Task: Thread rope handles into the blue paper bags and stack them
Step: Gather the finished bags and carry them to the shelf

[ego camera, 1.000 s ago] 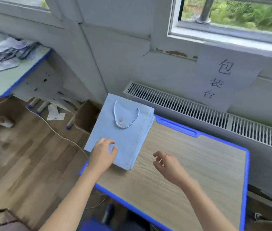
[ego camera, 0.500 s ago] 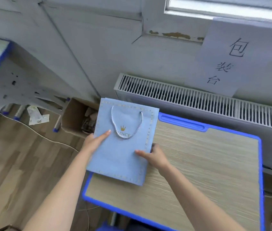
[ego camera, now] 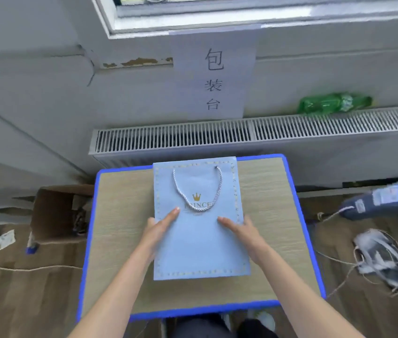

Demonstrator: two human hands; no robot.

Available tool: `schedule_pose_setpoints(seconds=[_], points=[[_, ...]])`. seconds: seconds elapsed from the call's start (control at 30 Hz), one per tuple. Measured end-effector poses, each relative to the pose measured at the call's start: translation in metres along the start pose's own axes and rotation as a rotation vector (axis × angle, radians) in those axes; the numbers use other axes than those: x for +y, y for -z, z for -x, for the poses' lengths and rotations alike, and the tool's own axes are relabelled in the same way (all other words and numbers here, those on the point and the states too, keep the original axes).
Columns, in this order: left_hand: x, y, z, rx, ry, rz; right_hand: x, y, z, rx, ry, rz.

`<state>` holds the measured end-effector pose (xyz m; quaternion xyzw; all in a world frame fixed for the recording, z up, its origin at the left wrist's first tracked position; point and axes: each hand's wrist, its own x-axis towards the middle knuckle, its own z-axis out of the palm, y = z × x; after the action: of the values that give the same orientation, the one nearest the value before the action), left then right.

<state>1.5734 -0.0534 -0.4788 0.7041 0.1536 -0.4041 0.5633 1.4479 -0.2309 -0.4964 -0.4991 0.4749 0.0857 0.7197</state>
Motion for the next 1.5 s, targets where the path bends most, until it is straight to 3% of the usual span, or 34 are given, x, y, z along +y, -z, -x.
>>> schedule_pose_setpoints(seconds=[0.37,0.53,0.77,1.13,1.5], points=[[-0.063,-0.175,0.086,-0.299,-0.078,-0.301,0.095,0.190,0.114,0.193,0.151,-0.281],[-0.109,-0.267,0.158,-0.424,-0.111,-0.540,0.154,0.271,0.194,0.372,0.166,-0.480],[-0.165,-0.379,0.233,-0.727,-0.246,-0.845,0.236,0.344,0.294,0.668,0.261,-0.770],[-0.256,-0.488,0.322,-1.110,-0.327,-1.301,0.350,0.350,0.373,1.137,0.321,-1.166],[-0.356,-0.498,0.354,-1.404,-0.236,-1.825,0.415,0.250,0.382,1.459,0.271,-1.706]])
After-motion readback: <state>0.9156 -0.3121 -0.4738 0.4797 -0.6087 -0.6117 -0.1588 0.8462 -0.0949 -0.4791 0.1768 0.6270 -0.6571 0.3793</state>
